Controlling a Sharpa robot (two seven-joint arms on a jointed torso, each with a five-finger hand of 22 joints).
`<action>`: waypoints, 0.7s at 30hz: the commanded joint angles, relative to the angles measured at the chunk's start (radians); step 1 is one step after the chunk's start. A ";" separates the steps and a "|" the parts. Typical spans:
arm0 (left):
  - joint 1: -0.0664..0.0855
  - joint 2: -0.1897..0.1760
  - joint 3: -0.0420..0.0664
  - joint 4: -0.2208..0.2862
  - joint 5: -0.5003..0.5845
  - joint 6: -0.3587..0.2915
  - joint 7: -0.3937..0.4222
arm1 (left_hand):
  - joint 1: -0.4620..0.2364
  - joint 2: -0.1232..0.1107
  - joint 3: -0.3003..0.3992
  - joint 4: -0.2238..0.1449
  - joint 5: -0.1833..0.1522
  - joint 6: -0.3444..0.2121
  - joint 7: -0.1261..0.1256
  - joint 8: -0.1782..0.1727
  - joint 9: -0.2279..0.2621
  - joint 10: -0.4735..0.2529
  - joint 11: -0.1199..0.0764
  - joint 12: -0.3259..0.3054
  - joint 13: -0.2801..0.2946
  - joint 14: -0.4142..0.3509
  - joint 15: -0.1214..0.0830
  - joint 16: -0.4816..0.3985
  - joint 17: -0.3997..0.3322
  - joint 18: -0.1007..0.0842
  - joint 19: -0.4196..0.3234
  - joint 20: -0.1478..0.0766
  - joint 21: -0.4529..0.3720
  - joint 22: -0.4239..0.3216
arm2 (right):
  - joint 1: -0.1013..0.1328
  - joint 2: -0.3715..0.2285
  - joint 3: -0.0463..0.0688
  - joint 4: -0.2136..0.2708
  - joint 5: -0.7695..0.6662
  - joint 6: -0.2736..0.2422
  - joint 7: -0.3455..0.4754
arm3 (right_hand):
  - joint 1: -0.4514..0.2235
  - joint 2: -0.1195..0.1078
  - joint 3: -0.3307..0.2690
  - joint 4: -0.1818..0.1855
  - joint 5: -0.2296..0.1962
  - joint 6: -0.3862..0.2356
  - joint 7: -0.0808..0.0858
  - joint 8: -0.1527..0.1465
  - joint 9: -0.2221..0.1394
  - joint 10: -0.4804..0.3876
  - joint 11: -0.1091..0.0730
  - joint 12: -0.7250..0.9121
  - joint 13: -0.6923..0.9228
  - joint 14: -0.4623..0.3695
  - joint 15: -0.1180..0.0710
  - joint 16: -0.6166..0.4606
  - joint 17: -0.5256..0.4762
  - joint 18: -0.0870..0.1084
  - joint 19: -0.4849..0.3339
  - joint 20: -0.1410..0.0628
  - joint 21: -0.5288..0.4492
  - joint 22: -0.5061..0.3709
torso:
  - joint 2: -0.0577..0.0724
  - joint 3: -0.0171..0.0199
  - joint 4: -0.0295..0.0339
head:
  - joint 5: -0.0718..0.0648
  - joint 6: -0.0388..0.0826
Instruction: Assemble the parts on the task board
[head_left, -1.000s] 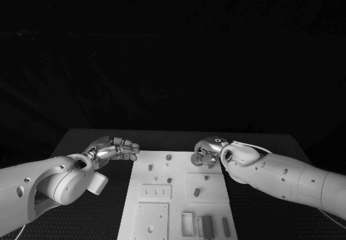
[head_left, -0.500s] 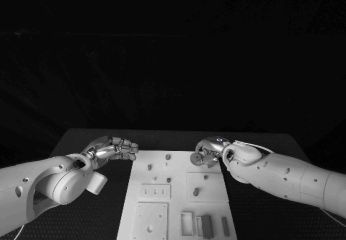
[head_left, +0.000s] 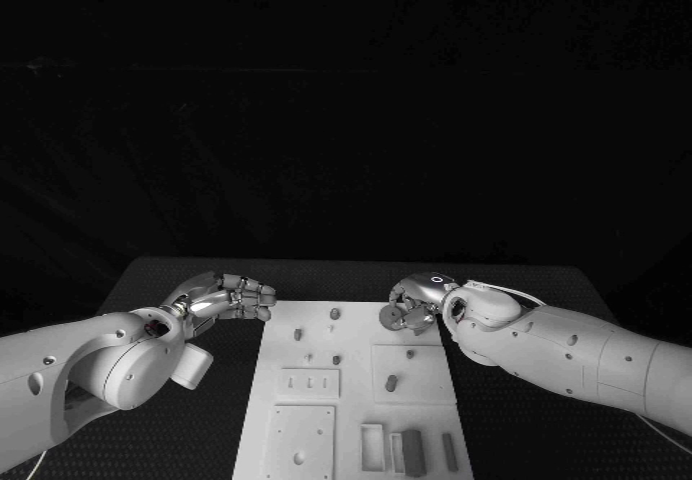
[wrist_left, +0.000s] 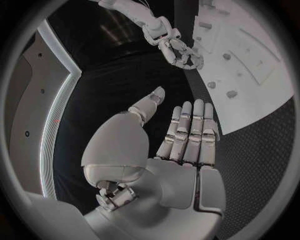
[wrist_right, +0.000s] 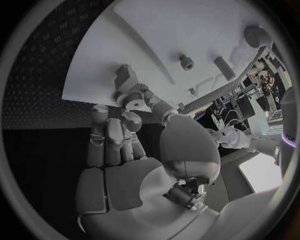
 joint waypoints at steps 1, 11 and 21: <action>0.002 0.002 0.001 0.002 -0.004 0.015 0.008 | -0.002 0.008 -0.006 0.000 0.002 0.001 -0.007 -0.007 -0.001 -0.003 -0.001 -0.004 -0.001 -0.007 0.001 -0.003 0.002 -0.014 -0.004 -0.001 -0.006 -0.001 | -0.003 0.004 -0.002 -0.003 -0.001 0.026 -0.002 | 0.008 0.030 0.010 -0.001 0.003 0.017 0.000 0.008 0.003 0.002 0.001 -0.002 0.000 0.000 -0.004 -0.001 0.001 0.013 0.001 -0.008 -0.006 0.017 | 0.000 -0.0005 0.0010 | -0.002 0.001; 0.002 0.001 0.001 0.002 -0.004 0.015 0.008 | -0.002 0.008 -0.005 0.000 0.002 0.002 -0.007 -0.007 -0.001 -0.003 -0.001 -0.004 -0.001 -0.007 0.001 -0.004 0.002 -0.014 -0.004 -0.001 -0.006 -0.001 | -0.003 0.008 -0.002 -0.018 -0.033 0.034 -0.012 | 0.050 0.063 0.042 0.000 0.003 0.053 -0.014 0.026 0.012 0.008 -0.012 -0.004 -0.001 0.003 -0.016 0.000 0.006 0.013 -0.005 -0.007 -0.004 0.020 | 0.000 -0.0006 0.0009 | -0.002 -0.003; 0.002 0.001 0.001 0.001 -0.004 0.014 0.007 | -0.001 0.009 -0.005 0.000 0.002 0.002 -0.007 -0.007 -0.001 -0.003 -0.001 -0.004 -0.001 -0.007 0.001 -0.004 0.003 -0.014 -0.004 -0.002 -0.006 -0.001 | -0.005 0.007 -0.002 -0.011 -0.083 0.016 -0.020 | 0.072 0.043 0.066 -0.003 0.003 0.058 -0.016 0.026 0.014 0.012 -0.015 -0.007 -0.001 0.003 -0.019 0.000 0.004 0.013 -0.006 -0.006 -0.001 0.021 | 0.000 -0.0007 0.0005 | -0.003 -0.005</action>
